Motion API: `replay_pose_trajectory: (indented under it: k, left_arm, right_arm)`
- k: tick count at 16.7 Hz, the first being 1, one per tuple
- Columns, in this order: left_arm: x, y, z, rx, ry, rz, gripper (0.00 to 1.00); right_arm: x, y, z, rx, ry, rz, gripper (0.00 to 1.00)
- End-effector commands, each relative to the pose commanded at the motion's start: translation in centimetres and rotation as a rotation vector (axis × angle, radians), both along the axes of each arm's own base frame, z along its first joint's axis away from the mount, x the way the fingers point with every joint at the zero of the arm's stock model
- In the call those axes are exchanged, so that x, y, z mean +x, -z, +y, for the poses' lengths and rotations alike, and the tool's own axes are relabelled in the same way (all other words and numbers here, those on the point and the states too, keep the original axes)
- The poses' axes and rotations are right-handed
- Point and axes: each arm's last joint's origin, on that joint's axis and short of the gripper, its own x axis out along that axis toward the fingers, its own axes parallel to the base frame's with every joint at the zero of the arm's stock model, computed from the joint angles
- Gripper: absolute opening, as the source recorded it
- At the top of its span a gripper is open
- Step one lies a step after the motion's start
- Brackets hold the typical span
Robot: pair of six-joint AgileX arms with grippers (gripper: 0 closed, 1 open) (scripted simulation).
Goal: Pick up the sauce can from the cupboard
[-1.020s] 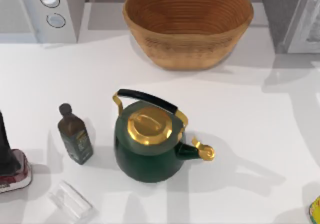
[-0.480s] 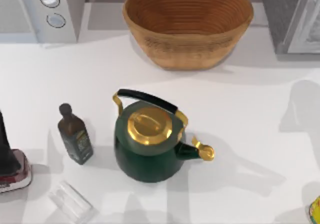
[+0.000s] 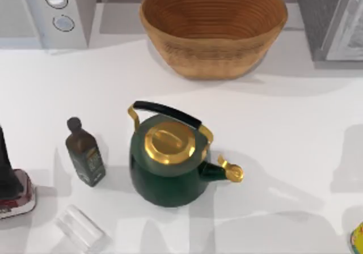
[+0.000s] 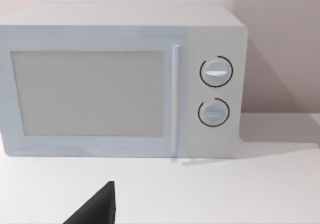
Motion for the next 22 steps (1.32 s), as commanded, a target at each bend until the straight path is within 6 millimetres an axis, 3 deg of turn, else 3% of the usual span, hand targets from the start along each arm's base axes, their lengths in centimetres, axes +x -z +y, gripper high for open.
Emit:
replay_pose_trajectory:
  k: [4, 14, 18, 22]
  left_arm:
    - [0.0, 0.0, 0.0, 0.000, 0.000, 0.000, 1.00]
    - [0.0, 0.0, 0.0, 0.000, 0.000, 0.000, 1.00]
    - [0.0, 0.0, 0.0, 0.000, 0.000, 0.000, 1.00]
    - [0.0, 0.0, 0.0, 0.000, 0.000, 0.000, 1.00]
  right_arm:
    - [0.1, 2.6, -0.2, 0.000, 0.010, -0.030, 0.00]
    - [0.7, 2.2, -0.2, 0.002, -0.030, -0.032, 0.00]
    - [2.5, 1.1, -0.3, 0.002, -0.131, -0.042, 0.00]
    - [5.6, 0.6, -0.6, 0.001, -0.275, -0.046, 0.00]
